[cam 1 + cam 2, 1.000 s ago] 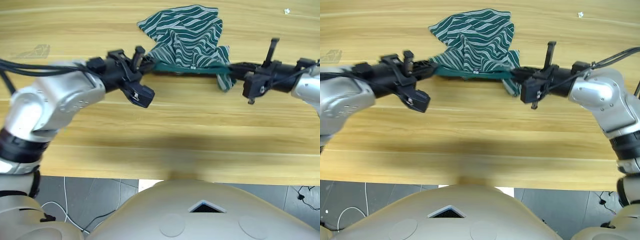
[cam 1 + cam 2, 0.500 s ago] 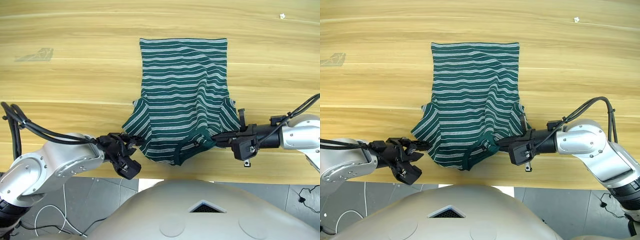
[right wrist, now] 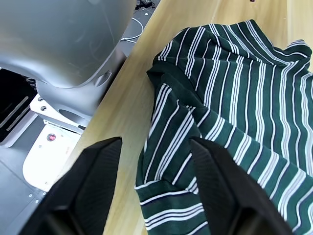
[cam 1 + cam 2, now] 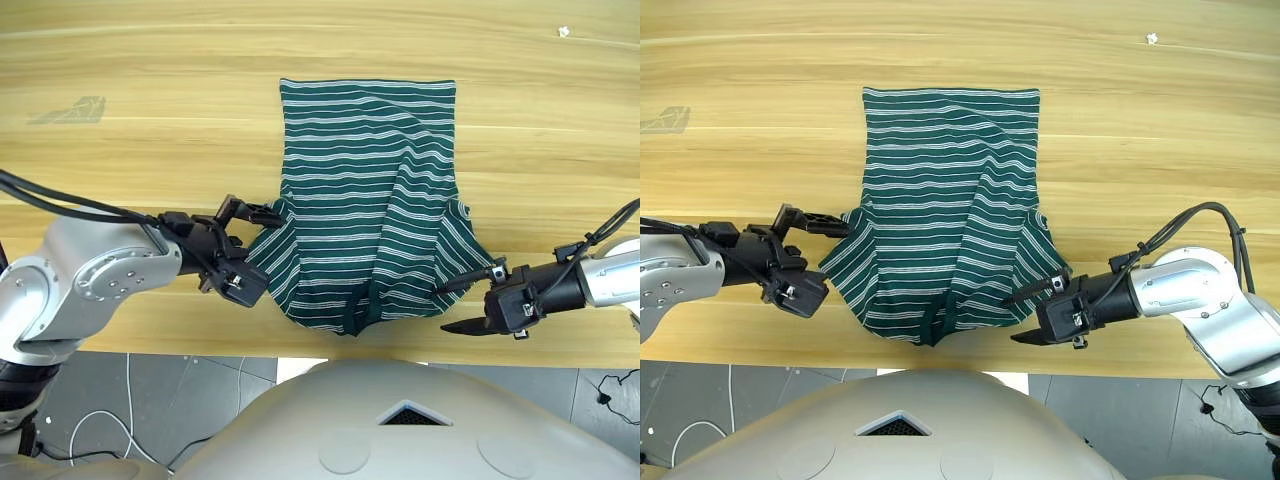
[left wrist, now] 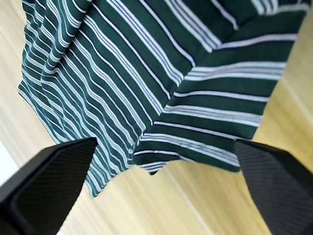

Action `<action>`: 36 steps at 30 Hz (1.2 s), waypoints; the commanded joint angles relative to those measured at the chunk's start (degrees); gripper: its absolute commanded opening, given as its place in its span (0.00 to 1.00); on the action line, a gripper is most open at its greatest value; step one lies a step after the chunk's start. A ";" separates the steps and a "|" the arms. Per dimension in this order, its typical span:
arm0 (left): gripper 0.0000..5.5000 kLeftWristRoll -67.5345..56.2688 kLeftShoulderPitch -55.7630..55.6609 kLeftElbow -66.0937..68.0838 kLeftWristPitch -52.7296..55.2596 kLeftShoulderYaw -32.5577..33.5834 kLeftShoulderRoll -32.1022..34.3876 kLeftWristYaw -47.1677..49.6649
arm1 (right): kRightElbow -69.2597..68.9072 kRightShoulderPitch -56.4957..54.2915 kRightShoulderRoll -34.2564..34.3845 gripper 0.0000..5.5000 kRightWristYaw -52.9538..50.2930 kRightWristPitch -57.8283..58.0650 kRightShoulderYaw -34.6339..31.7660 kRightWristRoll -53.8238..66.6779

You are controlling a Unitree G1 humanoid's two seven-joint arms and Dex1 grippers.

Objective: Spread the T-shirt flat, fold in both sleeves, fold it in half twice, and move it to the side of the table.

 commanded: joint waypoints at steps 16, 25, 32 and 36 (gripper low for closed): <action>0.98 4.19 2.69 23.67 2.01 -3.20 -19.04 21.63 | 37.83 -13.80 13.90 0.46 -16.29 -27.10 2.49 -31.18; 0.98 5.99 3.04 27.71 0.14 -1.72 -16.43 25.76 | 47.51 -16.66 12.17 0.46 -17.24 -31.14 3.73 -34.61; 0.98 7.66 0.90 32.10 -1.51 0.36 -14.65 29.20 | 50.95 -19.77 11.83 0.46 -18.45 -32.04 2.21 -33.87; 0.98 7.76 1.46 32.09 -1.99 0.04 -15.20 29.61 | 50.65 -18.65 13.49 0.46 -17.29 -31.86 3.11 -31.43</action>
